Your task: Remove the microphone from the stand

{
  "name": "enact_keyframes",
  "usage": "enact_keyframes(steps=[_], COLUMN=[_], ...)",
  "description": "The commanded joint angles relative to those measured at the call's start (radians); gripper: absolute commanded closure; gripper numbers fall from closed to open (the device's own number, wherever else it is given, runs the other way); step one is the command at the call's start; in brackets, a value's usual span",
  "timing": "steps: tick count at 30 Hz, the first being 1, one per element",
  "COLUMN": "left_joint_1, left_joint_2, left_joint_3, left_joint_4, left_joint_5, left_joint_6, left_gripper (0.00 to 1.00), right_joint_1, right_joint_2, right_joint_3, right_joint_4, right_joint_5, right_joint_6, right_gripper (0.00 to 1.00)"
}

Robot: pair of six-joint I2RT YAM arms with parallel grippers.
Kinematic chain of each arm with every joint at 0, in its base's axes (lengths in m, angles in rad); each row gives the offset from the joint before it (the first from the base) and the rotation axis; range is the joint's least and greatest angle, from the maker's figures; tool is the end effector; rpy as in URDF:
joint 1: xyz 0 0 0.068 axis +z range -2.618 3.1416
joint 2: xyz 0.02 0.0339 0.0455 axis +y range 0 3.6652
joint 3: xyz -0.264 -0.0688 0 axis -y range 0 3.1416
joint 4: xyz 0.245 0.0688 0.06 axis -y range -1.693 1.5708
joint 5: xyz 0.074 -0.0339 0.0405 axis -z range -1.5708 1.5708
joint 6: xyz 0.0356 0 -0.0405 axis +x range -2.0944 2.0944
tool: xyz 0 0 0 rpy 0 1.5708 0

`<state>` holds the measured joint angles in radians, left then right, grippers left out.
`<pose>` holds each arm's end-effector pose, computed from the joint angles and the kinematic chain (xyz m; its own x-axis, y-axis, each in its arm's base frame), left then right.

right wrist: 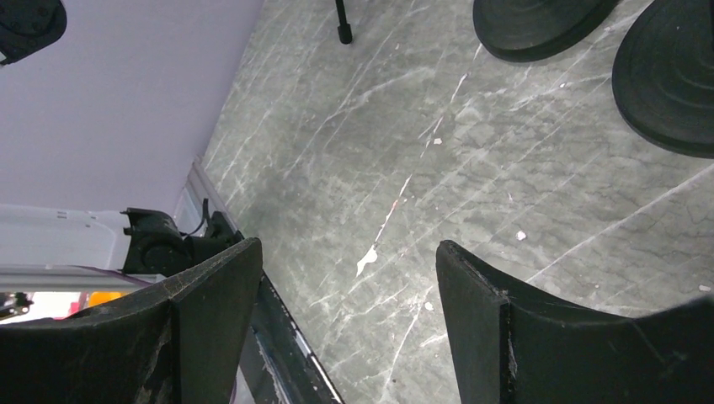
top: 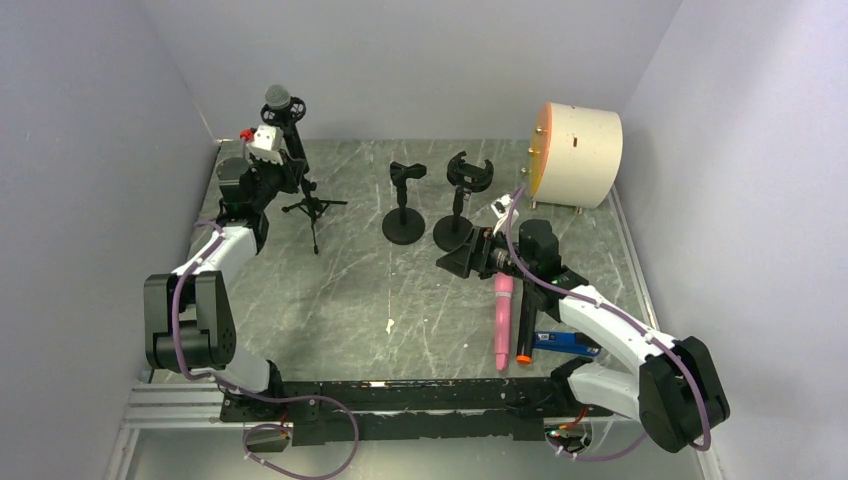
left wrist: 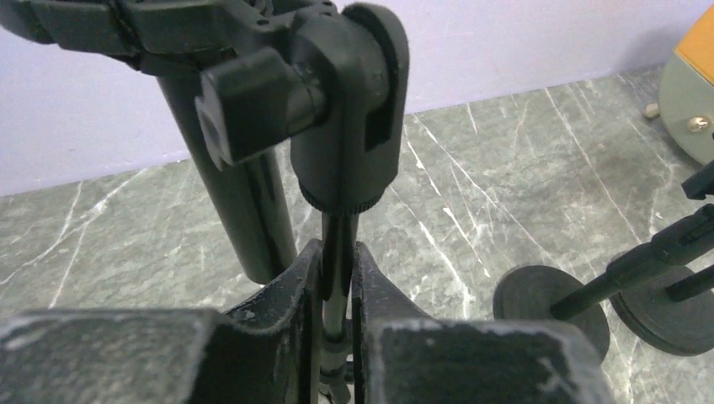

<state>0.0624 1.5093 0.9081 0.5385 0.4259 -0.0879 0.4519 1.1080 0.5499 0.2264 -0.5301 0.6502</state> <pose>0.3462 0.0069 0.2812 -0.0934 -0.0859 -0.9919 0.3479 0.9307 -0.1134 0.2087 0.1213 0.2368 -0.7216 0.2303 -0.6529 -0.4649 0.5377 0.7034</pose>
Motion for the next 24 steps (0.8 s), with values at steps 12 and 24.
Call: enact_keyframes(steps=[12,24], left_joint_1=[-0.019,-0.384], left_joint_2=[-0.197,-0.480], left_joint_3=[-0.123,-0.368], left_joint_4=[-0.017,-0.040], left_joint_5=[0.083,-0.215], left_joint_6=[-0.061,-0.090], left_gripper=[0.97,0.97], right_joint_1=[-0.003,-0.026], right_joint_2=[-0.086,-0.209], right_joint_3=[-0.077,-0.147], right_joint_4=[0.079,-0.028], right_joint_5=[0.090,0.294], right_joint_6=[0.103,0.328], right_gripper=[0.17,0.01])
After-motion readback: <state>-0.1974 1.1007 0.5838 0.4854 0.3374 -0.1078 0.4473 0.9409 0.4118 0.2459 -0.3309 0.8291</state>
